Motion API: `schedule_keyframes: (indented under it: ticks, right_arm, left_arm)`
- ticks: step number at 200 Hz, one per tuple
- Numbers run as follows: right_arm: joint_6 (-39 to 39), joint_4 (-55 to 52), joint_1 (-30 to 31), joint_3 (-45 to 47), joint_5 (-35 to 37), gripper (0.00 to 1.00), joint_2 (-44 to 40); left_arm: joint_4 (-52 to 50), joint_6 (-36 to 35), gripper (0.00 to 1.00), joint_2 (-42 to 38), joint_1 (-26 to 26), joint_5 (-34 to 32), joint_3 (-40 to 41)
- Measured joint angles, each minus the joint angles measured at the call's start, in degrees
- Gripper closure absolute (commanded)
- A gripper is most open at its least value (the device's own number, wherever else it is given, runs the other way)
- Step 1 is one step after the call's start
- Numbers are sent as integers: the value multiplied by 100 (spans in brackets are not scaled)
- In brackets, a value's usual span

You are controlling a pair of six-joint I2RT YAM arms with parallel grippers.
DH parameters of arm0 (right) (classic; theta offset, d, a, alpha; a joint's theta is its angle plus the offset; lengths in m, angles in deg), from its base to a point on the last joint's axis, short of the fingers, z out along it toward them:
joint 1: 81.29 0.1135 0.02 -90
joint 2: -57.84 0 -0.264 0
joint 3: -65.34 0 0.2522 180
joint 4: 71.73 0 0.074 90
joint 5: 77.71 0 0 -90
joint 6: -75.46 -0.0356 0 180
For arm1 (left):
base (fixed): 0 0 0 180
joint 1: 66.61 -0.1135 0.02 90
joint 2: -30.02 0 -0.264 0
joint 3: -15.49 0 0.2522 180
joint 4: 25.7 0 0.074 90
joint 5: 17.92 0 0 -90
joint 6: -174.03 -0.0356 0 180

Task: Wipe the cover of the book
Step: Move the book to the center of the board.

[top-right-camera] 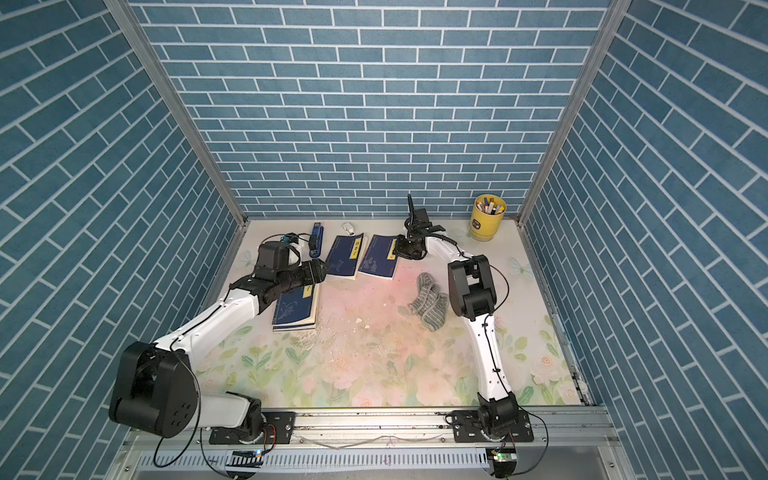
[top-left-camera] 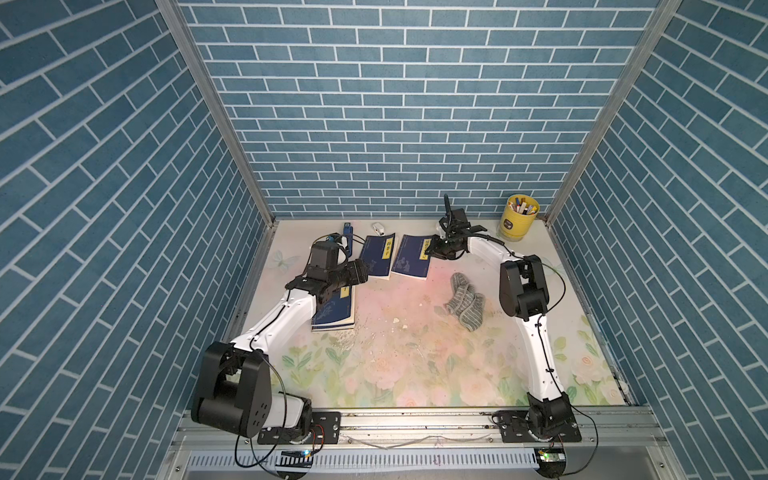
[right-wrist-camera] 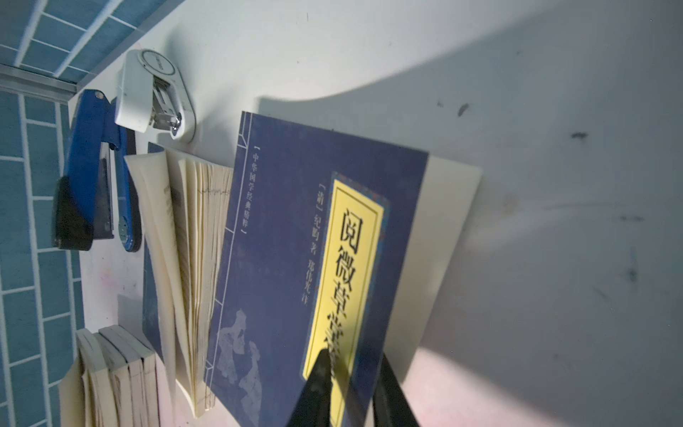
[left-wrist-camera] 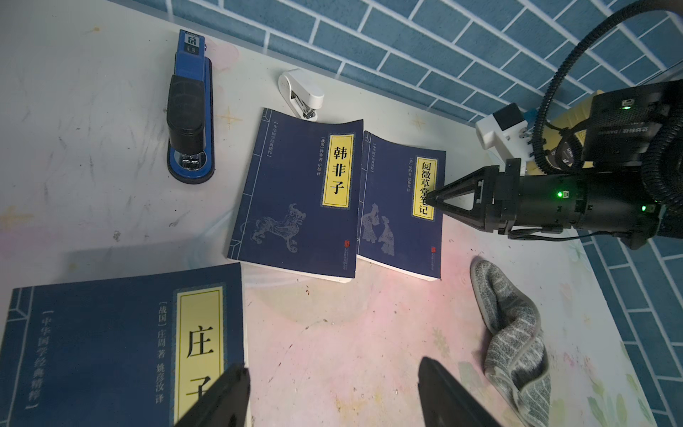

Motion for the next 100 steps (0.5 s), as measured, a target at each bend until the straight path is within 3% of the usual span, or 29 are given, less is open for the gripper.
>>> schedule_keyframes:
  ticks: [38, 100]
  right_arm:
    - [-55, -7, 0, 0, -83, 100, 0]
    - [109, 162, -11, 520, -190, 100, -173]
  left_arm:
    - [4, -9, 23, 59, 0, 17, 0]
    - [114, 37, 24, 87, 0, 92, 0]
